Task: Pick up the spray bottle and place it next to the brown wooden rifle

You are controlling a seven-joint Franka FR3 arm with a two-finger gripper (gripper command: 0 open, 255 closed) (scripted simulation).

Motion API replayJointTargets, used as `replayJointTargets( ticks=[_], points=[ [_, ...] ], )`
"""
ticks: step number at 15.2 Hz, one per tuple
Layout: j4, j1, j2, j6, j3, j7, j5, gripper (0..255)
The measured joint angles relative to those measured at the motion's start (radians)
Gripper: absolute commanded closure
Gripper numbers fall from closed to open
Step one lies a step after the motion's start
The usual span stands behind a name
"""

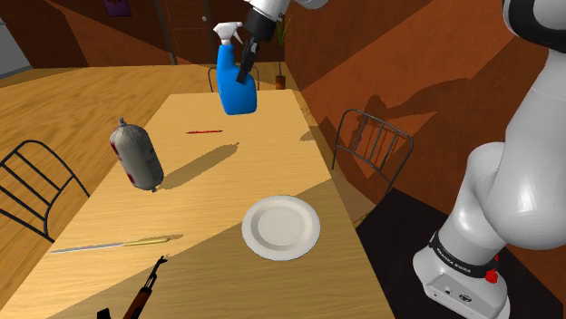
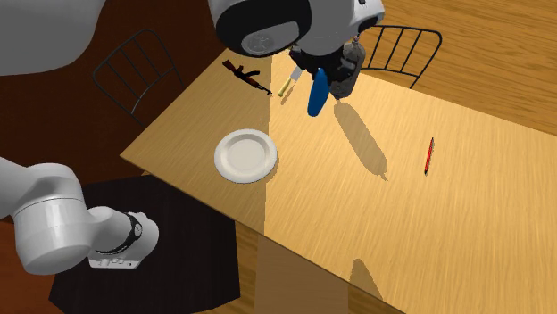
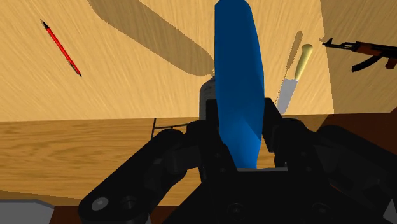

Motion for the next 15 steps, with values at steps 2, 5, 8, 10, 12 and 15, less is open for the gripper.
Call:
replayJointTargets(
  ticks=[2, 5, 8, 10, 12, 15],
  points=[
    [0.025, 0.000, 0.000, -0.024, 0.000, 0.009, -0.004, 255],
    [-0.010, 0.028, -0.035, -0.006, 0.024, 0.064, -0.031, 255],
    [-0.054, 0.057, -0.073, 0.020, 0.055, 0.127, -0.059, 255],
    [-0.093, 0.083, -0.106, 0.043, 0.086, 0.185, -0.084, 255],
    [-0.116, 0.104, -0.122, 0.062, 0.114, 0.237, -0.104, 255],
    [-0.151, 0.131, -0.147, 0.088, 0.153, 0.310, -0.131, 255]
  ],
)
